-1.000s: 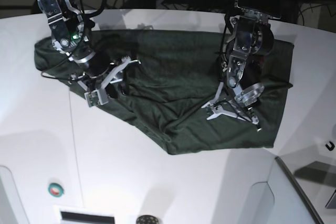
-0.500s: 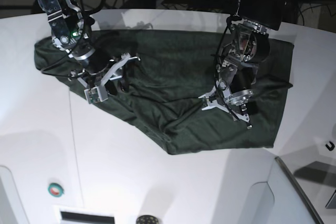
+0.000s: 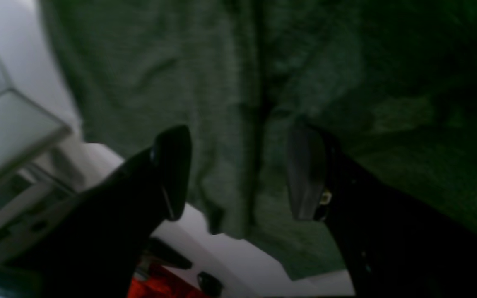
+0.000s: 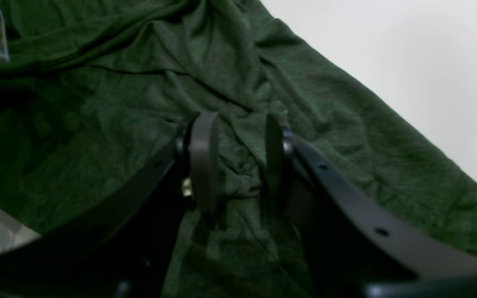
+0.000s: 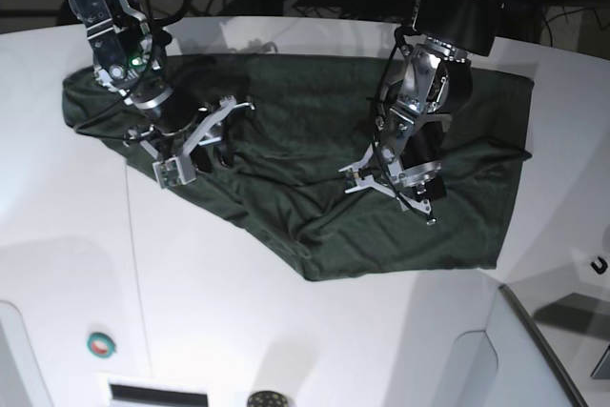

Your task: Layout the t-shirt on the table in an organized manner, then fold the t-shirt properly

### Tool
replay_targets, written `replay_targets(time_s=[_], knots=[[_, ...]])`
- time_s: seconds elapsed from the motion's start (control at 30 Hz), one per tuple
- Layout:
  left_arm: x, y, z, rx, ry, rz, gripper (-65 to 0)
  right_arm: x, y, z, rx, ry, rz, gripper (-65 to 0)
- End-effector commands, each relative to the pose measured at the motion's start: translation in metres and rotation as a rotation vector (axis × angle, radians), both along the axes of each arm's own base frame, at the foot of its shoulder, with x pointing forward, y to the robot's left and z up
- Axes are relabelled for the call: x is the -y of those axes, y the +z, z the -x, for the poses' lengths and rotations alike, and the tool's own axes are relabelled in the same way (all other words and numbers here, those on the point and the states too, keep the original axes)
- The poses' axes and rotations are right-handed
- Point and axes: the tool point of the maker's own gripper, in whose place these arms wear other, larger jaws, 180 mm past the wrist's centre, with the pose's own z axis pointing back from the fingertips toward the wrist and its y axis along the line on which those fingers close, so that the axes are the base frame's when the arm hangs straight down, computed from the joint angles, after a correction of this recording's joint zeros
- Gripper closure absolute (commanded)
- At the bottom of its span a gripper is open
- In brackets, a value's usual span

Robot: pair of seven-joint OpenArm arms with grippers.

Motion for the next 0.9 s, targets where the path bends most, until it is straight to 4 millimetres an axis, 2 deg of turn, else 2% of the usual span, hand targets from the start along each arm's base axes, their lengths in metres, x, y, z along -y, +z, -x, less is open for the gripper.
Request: replay_targets(time_s=[0.0, 0.1, 0.17, 0.37, 0.57, 0.73, 0.8, 0.87], knots=[[0.002, 0.012, -0.016, 0.044, 0.005, -0.001, -35.1, -0.001, 0.014, -0.008, 0.051, 0.0, -0.018, -17.6], [0.005, 0.013, -0.018, 0.047, 0.006, 0.006, -35.1, -0.001, 0.014, -0.008, 0.051, 0.0, -0.018, -17.6], [0.007, 0.018, -0.027, 0.063, 0.006, 0.009, -34.9, -0.001, 0.014, -0.008, 0.051, 0.0, -0.018, -17.6], [-0.01, 0.03, -0.039, 0.099, 0.08, 0.024, -34.9, -0.002, 0.014, -0.008, 0.051, 0.001, -0.019, -17.6], [-0.009, 0.029, -0.039, 0.097, 0.076, 0.023, -34.9, -0.001, 0.016, -0.011, 0.057, 0.0, -0.018, -17.6], [0.0, 0.024, -0.037, 0.079, 0.073, 0.038, -34.4, -0.001, 0.017, -0.012, 0.06, 0.0, -0.018, -17.6], [-0.002, 0.015, -0.033, 0.05, 0.077, 0.034, -29.3, -0.001, 0.017, -0.012, 0.06, 0.0, -0.018, -17.6], [0.003, 0.01, -0.03, 0.031, 0.082, 0.045, -21.2, -0.001, 0.017, -0.012, 0.06, 0.0, -0.018, -17.6]])
